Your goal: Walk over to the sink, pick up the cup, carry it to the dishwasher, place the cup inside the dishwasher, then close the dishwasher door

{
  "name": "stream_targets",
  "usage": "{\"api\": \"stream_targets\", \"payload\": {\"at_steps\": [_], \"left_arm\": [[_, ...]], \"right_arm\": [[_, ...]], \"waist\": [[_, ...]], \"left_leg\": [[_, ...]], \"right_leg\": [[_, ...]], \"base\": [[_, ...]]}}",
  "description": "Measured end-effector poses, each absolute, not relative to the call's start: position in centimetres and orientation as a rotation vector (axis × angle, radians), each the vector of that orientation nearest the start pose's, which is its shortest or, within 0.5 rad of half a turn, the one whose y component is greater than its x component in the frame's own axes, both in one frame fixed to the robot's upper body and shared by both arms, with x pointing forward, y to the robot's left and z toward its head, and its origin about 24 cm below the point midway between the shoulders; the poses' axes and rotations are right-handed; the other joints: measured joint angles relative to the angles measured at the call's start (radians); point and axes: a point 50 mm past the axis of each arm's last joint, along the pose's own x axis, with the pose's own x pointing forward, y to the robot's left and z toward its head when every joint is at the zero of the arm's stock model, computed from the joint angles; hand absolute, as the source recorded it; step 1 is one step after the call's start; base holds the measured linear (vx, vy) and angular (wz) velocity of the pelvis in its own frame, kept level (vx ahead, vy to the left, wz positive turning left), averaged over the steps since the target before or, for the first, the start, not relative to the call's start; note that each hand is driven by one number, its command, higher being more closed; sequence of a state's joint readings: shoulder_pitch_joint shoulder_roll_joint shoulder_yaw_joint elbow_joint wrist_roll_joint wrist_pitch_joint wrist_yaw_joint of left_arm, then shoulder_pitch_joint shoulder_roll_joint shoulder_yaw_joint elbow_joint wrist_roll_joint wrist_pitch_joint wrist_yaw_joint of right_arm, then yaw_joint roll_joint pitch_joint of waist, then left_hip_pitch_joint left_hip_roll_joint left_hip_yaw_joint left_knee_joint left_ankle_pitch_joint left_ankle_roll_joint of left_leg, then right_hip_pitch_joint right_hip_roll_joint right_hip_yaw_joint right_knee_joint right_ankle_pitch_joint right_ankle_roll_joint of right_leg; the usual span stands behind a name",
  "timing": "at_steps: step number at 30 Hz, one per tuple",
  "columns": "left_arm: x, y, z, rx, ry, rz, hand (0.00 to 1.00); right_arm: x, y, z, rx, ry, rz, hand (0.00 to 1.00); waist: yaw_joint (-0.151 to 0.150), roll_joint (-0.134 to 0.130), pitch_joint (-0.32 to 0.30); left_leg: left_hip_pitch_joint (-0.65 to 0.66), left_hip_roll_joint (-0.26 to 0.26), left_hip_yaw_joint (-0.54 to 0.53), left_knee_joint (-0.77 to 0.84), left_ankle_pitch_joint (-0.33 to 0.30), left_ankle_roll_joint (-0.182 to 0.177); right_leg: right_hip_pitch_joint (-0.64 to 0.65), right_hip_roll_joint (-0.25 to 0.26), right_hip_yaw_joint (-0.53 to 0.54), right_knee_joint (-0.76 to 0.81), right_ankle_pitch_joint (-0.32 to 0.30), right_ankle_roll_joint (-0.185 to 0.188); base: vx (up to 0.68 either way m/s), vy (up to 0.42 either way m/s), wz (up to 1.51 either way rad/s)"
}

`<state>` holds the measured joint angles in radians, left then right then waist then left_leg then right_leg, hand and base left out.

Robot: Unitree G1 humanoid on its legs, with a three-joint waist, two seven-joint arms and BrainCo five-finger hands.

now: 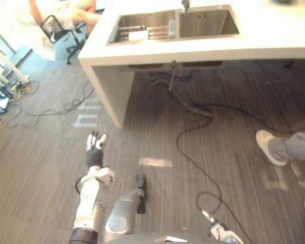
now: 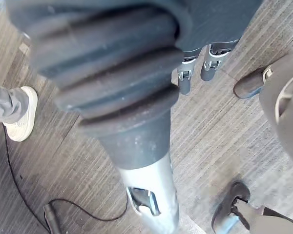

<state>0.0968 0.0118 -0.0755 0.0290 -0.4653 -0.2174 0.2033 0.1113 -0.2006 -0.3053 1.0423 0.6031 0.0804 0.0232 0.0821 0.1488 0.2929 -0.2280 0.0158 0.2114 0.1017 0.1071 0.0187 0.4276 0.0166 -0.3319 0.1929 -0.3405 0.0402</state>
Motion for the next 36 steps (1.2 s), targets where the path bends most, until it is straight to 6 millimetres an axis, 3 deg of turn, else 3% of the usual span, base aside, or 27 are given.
{"api": "stream_targets", "payload": {"at_steps": [1,3,4,5,6,7,8,9,10,11,12,13,14,15,16,17,18,21,23,24,26,27,33,36], "left_arm": [[23.6,16.5,3.7,-0.436,-0.091,0.232,0.00],[24.3,17.0,5.2,-0.417,-0.155,0.237,0.00],[24.3,17.1,6.2,-0.421,-0.198,0.232,0.00],[24.3,17.1,6.6,-0.423,-0.212,0.233,0.00],[24.3,17.1,7.0,-0.425,-0.229,0.231,0.00],[24.1,17.3,7.6,-0.427,-0.251,0.232,0.00],[24.0,17.4,8.1,-0.424,-0.275,0.230,0.00],[23.7,17.7,8.9,-0.406,-0.311,0.229,0.00],[23.6,17.9,9.5,-0.370,-0.336,0.237,0.00],[23.6,18.0,9.5,-0.361,-0.336,0.242,0.00],[23.5,18.0,9.4,-0.349,-0.331,0.253,0.00],[23.5,18.0,9.4,-0.350,-0.331,0.258,0.00],[23.6,18.0,9.6,-0.350,-0.338,0.257,0.00],[23.7,18.0,9.7,-0.350,-0.341,0.256,0.00],[23.8,18.1,9.9,-0.349,-0.348,0.255,0.00],[24.0,18.2,10.1,-0.349,-0.359,0.245,0.00],[24.2,18.4,10.1,-0.358,-0.361,0.237,0.00],[24.4,19.6,10.1,-0.387,-0.369,0.241,0.00],[23.4,20.9,9.3,-0.400,-0.360,0.301,0.00],[23.2,21.0,9.0,-0.403,-0.344,0.310,0.00],[22.7,20.9,8.4,-0.397,-0.316,0.316,0.00],[22.9,21.3,7.8,-0.386,-0.291,0.331,0.00],[23.0,21.2,7.7,-0.392,-0.282,0.324,0.00],[23.3,20.1,7.0,-0.458,-0.213,0.253,0.00]], "right_arm": [[6.8,-25.4,-15.6,0.596,1.031,-0.719,0.00],[7.5,-24.7,-15.8,0.653,1.019,-0.734,0.00],[7.8,-24.6,-15.8,0.688,1.005,-0.756,0.00],[7.6,-24.6,-15.9,0.696,1.009,-0.768,0.00],[7.0,-24.7,-16.0,0.712,1.017,-0.796,0.00],[6.6,-24.7,-16.1,0.714,1.023,-0.809,0.00],[6.0,-24.2,-16.3,0.713,1.041,-0.807,0.00],[5.8,-24.1,-16.3,0.690,1.049,-0.800,0.00],[5.8,-23.7,-16.4,0.683,1.047,-0.799,0.00],[5.8,-23.6,-16.5,0.680,1.045,-0.797,0.00],[5.7,-23.2,-16.5,0.686,1.047,-0.800,0.00],[5.7,-23.0,-16.6,0.702,1.031,-0.813,0.00],[5.7,-23.1,-16.5,0.686,1.033,-0.804,0.00],[5.7,-23.1,-16.5,0.687,1.033,-0.803,0.00],[5.8,-23.1,-16.5,0.684,1.027,-0.800,0.00],[5.7,-23.1,-16.5,0.681,1.029,-0.802,0.00],[5.3,-22.9,-16.6,0.680,1.044,-0.811,0.00],[2.2,-21.2,-17.3,0.741,1.140,-0.888,0.00],[1.4,-20.9,-17.5,0.764,1.170,-0.901,0.00],[1.5,-21.1,-17.4,0.771,1.163,-0.909,0.00],[2.7,-21.9,-17.2,0.777,1.120,-0.897,0.00],[5.9,-22.1,-16.6,0.847,1.021,-0.675,0.00],[5.9,-22.1,-16.6,0.846,1.023,-0.672,0.00],[6.0,-21.9,-16.6,0.845,1.029,-0.661,0.00]], "waist": [[0.017,-0.018,0.006],[0.024,-0.075,0.008],[0.035,-0.095,0.010],[0.044,-0.099,0.009],[0.054,-0.107,-0.002],[0.045,-0.116,-0.013],[0.032,-0.137,-0.025],[0.028,-0.130,-0.041],[0.024,-0.138,-0.046],[0.021,-0.131,-0.047],[0.017,-0.112,-0.052],[0.005,-0.104,-0.058],[-0.008,-0.104,-0.060],[-0.008,-0.104,-0.060],[-0.006,-0.098,-0.060],[-0.019,-0.097,-0.060],[-0.031,-0.099,-0.061],[-0.034,-0.124,-0.090],[-0.015,-0.152,-0.120],[-0.014,-0.143,-0.119],[-0.003,-0.119,-0.132],[-0.046,-0.098,-0.154],[-0.051,-0.099,-0.153],[-0.058,-0.103,-0.151]], "left_leg": [[0.009,-0.011,-0.012,0.035,0.117,0.101],[-0.015,-0.055,-0.004,0.074,0.066,0.105],[-0.022,-0.075,0.004,0.095,0.034,0.111],[-0.017,-0.087,0.007,0.098,0.019,0.116],[0.007,-0.117,0.010,0.076,-0.010,0.116],[0.048,-0.152,0.013,0.043,-0.031,0.114],[0.064,-0.170,0.020,0.047,-0.052,0.122],[0.076,-0.182,0.027,0.057,-0.074,0.155],[0.111,-0.206,0.028,0.046,-0.100,0.155],[0.132,-0.209,0.027,0.033,-0.108,0.156],[0.178,-0.210,0.013,0.007,-0.120,0.154],[0.213,-0.209,0.002,-0.016,-0.122,0.152],[0.254,-0.208,-0.031,-0.015,-0.122,0.158],[0.260,-0.208,-0.043,-0.011,-0.119,0.163],[0.273,-0.200,-0.074,0.008,-0.120,0.163],[0.272,-0.191,-0.096,0.036,-0.135,0.140],[0.277,-0.191,-0.118,0.038,-0.145,0.133],[0.348,-0.191,-0.131,-0.018,-0.172,0.150],[0.367,-0.195,-0.134,-0.047,-0.180,0.134],[0.374,-0.189,-0.146,-0.051,-0.180,0.129],[0.371,-0.155,-0.155,-0.049,-0.181,0.082],[0.339,-0.057,-0.134,-0.019,-0.265,0.014],[0.353,-0.057,-0.130,-0.019,-0.265,0.014],[0.367,-0.056,-0.122,-0.019,-0.265,0.015]], "right_leg": [[0.031,-0.008,0.020,0.017,-0.036,-0.021],[0.008,-0.055,0.026,0.054,-0.022,-0.026],[-0.014,-0.089,0.041,0.099,-0.006,-0.025],[-0.026,-0.105,0.049,0.135,0.006,-0.023],[-0.071,-0.143,0.056,0.259,0.040,-0.005],[-0.130,-0.196,0.066,0.411,0.115,0.029],[-0.182,-0.235,0.091,0.527,0.193,0.080],[-0.237,-0.258,0.119,0.656,0.268,0.138],[-0.328,-0.318,0.127,0.835,0.257,0.133],[-0.368,-0.340,0.116,0.894,0.228,0.104],[-0.437,-0.369,0.068,0.951,0.164,0.043],[-0.477,-0.380,0.029,0.943,0.119,0.015],[-0.538,-0.374,-0.005,0.856,0.052,0.001],[-0.550,-0.368,-0.007,0.823,0.042,0.002],[-0.594,-0.322,0.011,0.664,0.025,0.011],[-0.613,-0.269,0.061,0.493,0.035,0.026],[-0.616,-0.256,0.077,0.428,0.054,0.032],[-0.597,-0.252,0.071,0.264,0.160,0.038],[-0.595,-0.220,0.073,0.157,0.309,0.018],[-0.584,-0.212,0.069,0.145,0.311,0.017],[-0.535,-0.159,0.069,0.030,0.345,0.001],[-0.425,-0.018,0.099,-0.281,0.491,-0.051],[-0.421,-0.017,0.104,-0.277,0.492,-0.051],[-0.409,-0.017,0.109,-0.273,0.492,-0.051]], "base": [[0.47,0.213,-0.07],[0.39,0.171,0.17],[0.37,0.171,0.15],[0.35,0.162,0.08],[0.35,0.158,0.28],[0.46,0.187,0.47],[0.42,0.148,0.47],[0.51,0.164,0.21],[0.41,0.140,0.00],[0.40,0.154,-0.11],[0.31,0.132,0.00],[0.45,0.133,0.11],[0.37,0.097,0.16],[0.34,0.027,0.06],[0.22,-0.017,0.21],[0.25,-0.023,0.48],[0.21,-0.037,1.08],[0.33,-0.098,1.13],[0.29,-0.146,0.56],[0.26,-0.162,0.25],[0.18,-0.128,-0.04],[0.07,-0.051,-0.05],[0.00,0.000,-0.02],[0.00,0.017,-0.06]]}}
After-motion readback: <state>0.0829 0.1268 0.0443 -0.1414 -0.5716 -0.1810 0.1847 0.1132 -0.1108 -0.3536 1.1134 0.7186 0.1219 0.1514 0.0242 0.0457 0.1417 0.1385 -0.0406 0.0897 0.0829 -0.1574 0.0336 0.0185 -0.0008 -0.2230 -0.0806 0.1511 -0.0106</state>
